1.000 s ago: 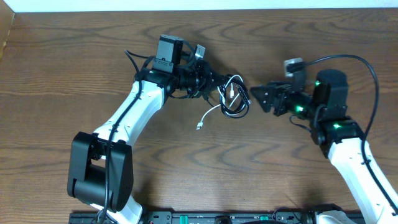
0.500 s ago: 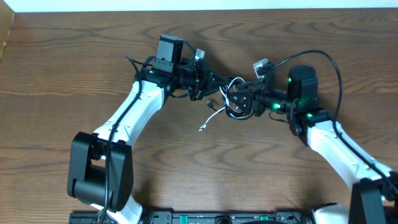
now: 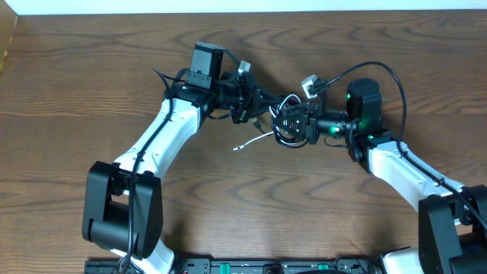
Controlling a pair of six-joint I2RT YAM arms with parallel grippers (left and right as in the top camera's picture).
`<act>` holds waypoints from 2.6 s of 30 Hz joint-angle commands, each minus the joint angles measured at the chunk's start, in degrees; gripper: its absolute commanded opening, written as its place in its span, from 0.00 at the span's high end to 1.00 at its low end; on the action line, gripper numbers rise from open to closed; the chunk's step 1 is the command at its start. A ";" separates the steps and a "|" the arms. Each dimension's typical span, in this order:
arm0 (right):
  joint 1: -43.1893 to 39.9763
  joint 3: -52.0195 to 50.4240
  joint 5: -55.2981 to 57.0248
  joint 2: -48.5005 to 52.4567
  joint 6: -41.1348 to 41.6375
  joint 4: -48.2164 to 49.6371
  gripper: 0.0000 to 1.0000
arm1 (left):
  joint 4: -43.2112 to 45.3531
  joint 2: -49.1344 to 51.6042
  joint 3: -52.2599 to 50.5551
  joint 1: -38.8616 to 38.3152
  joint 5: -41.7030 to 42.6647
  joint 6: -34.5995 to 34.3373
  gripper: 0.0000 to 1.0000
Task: Untangle cables
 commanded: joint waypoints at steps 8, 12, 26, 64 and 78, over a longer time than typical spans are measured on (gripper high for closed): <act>0.94 0.57 -2.27 0.37 4.92 1.46 0.99 | 0.28 0.09 0.81 0.13 2.84 -0.63 0.92; 0.72 0.57 -0.76 0.37 8.59 1.51 0.99 | 0.26 0.09 0.81 0.13 1.42 1.20 0.90; -3.19 0.57 12.66 0.28 24.00 -8.70 0.99 | -10.19 0.09 0.81 0.13 -11.28 26.03 0.36; -4.17 0.83 16.11 -7.82 29.05 -21.64 0.99 | -10.12 2.27 0.13 -11.21 -34.27 38.86 0.67; -5.86 0.83 16.09 -7.82 29.00 -21.84 0.99 | -7.06 4.24 0.13 -13.94 -38.01 38.86 0.45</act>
